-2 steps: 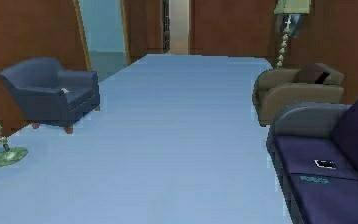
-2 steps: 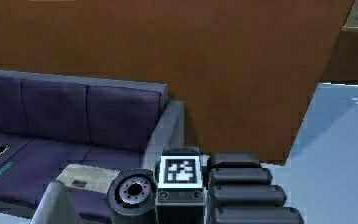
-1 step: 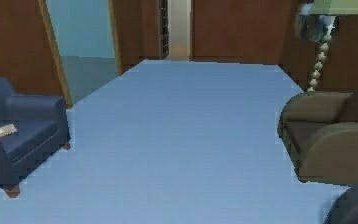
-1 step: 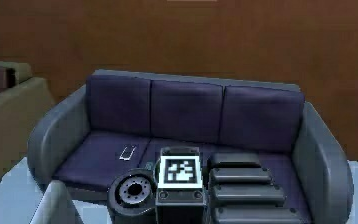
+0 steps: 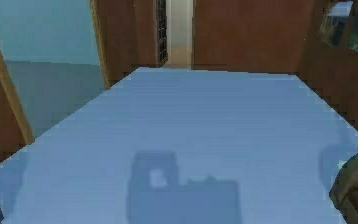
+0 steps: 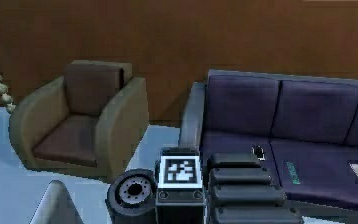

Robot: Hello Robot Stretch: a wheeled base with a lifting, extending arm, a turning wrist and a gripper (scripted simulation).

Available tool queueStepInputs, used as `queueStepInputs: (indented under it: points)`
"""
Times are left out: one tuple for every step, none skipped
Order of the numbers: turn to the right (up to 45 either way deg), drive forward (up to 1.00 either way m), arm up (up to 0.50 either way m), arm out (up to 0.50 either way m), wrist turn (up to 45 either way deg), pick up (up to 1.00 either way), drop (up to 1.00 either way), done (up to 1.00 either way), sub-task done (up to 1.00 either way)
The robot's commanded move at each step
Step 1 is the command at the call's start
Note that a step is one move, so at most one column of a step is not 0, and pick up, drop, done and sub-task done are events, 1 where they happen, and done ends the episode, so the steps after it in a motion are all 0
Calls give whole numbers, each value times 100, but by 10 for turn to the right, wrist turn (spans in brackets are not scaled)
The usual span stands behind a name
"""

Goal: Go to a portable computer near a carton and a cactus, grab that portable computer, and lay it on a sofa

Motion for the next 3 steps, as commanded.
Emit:
queueStepInputs:
  points:
    - [0,100,0,0,0,0,0,0,0]
    - [0,100,0,0,0,0,0,0,0]
    - [0,100,0,0,0,0,0,0,0]
